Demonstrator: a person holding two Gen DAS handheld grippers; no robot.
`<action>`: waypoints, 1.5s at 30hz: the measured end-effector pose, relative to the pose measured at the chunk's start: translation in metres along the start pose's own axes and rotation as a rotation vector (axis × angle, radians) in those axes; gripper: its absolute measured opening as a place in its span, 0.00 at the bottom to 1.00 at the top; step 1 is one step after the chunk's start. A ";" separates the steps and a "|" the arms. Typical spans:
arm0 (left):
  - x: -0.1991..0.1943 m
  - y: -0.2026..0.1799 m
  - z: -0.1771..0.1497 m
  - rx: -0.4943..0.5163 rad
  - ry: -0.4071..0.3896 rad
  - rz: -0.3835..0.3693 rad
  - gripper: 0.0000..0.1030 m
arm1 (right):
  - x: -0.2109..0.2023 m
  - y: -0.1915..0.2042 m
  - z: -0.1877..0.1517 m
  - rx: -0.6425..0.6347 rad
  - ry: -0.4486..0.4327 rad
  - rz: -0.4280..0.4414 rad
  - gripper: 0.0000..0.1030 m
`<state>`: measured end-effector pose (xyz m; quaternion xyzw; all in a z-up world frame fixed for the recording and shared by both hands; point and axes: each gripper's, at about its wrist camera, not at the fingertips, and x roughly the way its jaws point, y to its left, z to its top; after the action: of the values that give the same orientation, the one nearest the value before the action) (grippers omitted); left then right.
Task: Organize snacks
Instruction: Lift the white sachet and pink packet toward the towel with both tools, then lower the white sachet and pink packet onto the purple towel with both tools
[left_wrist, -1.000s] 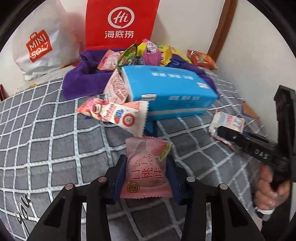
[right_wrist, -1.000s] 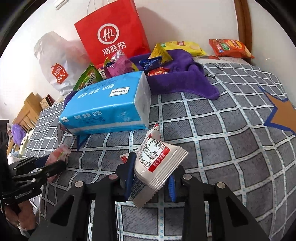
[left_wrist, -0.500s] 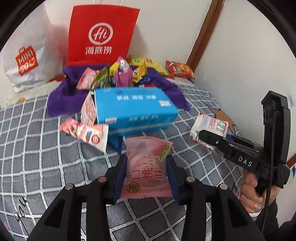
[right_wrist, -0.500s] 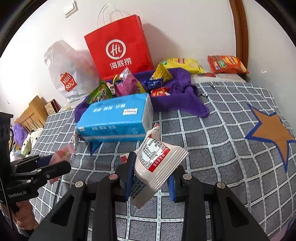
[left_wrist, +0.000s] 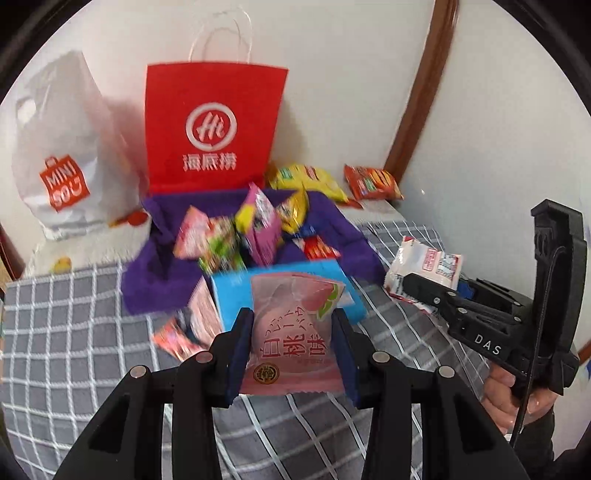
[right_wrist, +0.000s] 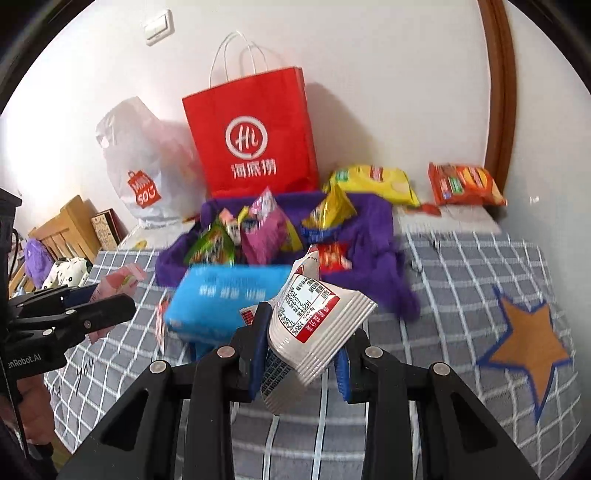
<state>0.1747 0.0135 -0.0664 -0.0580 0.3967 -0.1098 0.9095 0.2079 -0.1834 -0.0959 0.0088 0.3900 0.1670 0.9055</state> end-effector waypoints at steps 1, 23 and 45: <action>0.000 0.003 0.007 -0.001 -0.008 0.011 0.39 | 0.001 0.000 0.006 -0.004 -0.004 -0.005 0.30; 0.043 0.057 0.120 -0.073 -0.074 0.099 0.39 | 0.084 0.017 0.150 -0.028 -0.027 -0.021 0.30; 0.125 0.101 0.128 -0.109 -0.009 0.136 0.39 | 0.176 -0.023 0.144 -0.050 0.106 -0.037 0.30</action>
<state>0.3673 0.0825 -0.0874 -0.0811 0.4010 -0.0258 0.9121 0.4297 -0.1341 -0.1226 -0.0298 0.4331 0.1599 0.8865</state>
